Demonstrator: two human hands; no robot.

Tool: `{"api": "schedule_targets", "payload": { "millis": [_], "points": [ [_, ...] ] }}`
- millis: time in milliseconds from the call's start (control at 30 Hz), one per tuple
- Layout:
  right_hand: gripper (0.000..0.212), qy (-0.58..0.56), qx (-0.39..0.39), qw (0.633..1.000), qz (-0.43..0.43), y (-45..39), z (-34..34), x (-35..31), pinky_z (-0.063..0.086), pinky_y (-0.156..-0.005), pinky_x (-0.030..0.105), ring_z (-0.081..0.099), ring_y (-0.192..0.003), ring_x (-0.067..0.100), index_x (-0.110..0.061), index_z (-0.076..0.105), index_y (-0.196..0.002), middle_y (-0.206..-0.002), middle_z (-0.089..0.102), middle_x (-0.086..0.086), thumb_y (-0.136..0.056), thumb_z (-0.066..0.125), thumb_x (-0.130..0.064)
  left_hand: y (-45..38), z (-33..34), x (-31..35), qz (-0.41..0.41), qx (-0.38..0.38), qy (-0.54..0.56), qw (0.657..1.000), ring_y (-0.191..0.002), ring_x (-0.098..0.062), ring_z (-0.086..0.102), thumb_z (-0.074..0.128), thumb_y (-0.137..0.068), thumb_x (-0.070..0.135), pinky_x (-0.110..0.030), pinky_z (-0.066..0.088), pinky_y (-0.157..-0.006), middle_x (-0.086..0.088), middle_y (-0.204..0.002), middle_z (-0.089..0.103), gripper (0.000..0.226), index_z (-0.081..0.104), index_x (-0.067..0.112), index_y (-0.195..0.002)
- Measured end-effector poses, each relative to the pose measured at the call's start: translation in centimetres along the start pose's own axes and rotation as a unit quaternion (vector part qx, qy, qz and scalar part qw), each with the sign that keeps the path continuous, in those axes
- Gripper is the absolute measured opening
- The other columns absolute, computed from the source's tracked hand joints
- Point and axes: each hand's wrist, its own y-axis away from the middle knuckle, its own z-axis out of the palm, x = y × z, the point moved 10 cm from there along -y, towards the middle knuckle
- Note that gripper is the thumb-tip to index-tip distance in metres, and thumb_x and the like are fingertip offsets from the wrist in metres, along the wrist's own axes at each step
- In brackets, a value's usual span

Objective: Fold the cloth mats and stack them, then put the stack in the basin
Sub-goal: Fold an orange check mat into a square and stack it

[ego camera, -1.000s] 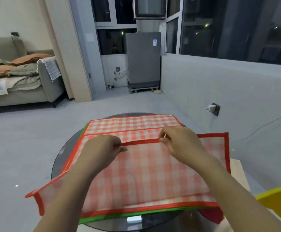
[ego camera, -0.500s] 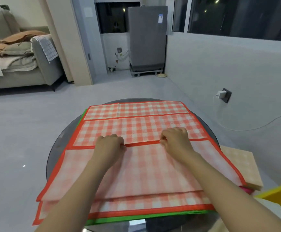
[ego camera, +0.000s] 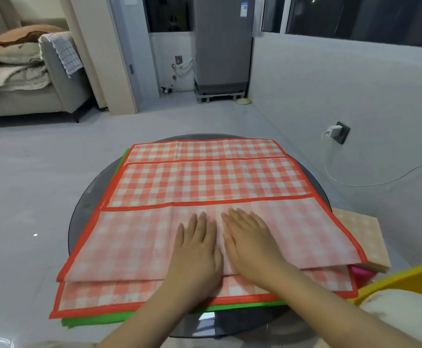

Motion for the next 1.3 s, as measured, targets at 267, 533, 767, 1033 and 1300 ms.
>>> {"api": "schedule_targets", "payload": {
  "millis": [267, 533, 767, 1033, 1300],
  "points": [
    [0.055, 0.013, -0.048, 0.999, 0.017, 1.0, 2.2, 1.6, -0.016, -0.114, 0.032, -0.021, -0.142, 0.009, -0.030, -0.011, -0.148, -0.156, -0.018, -0.007, -0.099, 0.008, -0.045, 0.4, 0.9, 0.0, 0.017, -0.024, -0.030, 0.999, -0.143, -0.018, -0.023, -0.005, -0.091, 0.048, -0.042, -0.012, -0.118, 0.001, -0.155, -0.023, 0.060, -0.016, 0.029, -0.147],
    [0.058, 0.037, -0.044, 0.992, 0.108, 3.2, 0.9, 9.0, -0.012, -0.116, 0.034, -0.017, -0.144, 0.012, -0.032, -0.012, -0.148, -0.157, -0.016, -0.006, -0.096, 0.004, -0.052, 0.3, 1.2, -0.1, 0.014, -0.038, -0.038, 0.998, -0.143, -0.019, -0.022, -0.007, -0.084, 0.052, -0.046, -0.009, -0.118, 0.002, -0.155, -0.023, 0.068, -0.015, 0.030, -0.148],
    [0.059, 0.054, -0.018, 0.985, 0.163, 5.0, -0.5, 14.0, -0.011, -0.114, 0.032, -0.012, -0.145, 0.014, -0.031, -0.007, -0.149, -0.158, -0.010, -0.004, -0.096, 0.007, -0.053, 0.3, 1.3, 0.0, 0.017, -0.032, -0.033, 0.999, -0.144, -0.019, -0.020, -0.018, -0.077, 0.056, -0.046, -0.008, -0.118, 0.002, -0.156, -0.021, 0.076, -0.014, 0.030, -0.149],
    [0.061, 0.041, -0.008, 0.984, 0.173, 5.1, -0.5, 14.3, -0.010, -0.116, 0.036, -0.010, -0.146, 0.016, -0.031, -0.001, -0.150, -0.159, -0.006, -0.003, -0.095, 0.010, -0.055, 0.2, 1.3, 0.0, 0.016, -0.032, -0.038, 0.999, -0.143, -0.018, -0.020, -0.016, -0.078, 0.055, -0.045, -0.009, -0.118, 0.003, -0.155, -0.021, 0.074, -0.014, 0.030, -0.148],
    [0.057, -0.007, -0.009, 0.996, 0.083, 2.4, -0.6, 6.9, -0.011, -0.114, 0.034, -0.008, -0.146, 0.017, -0.031, 0.005, -0.150, -0.159, -0.002, -0.002, -0.098, 0.013, -0.052, 0.2, 1.1, 0.1, 0.009, -0.036, -0.030, 0.999, -0.144, -0.019, -0.020, -0.007, -0.081, 0.052, -0.044, -0.010, -0.118, 0.002, -0.156, -0.020, 0.071, -0.012, 0.030, -0.149]
  ]
}}
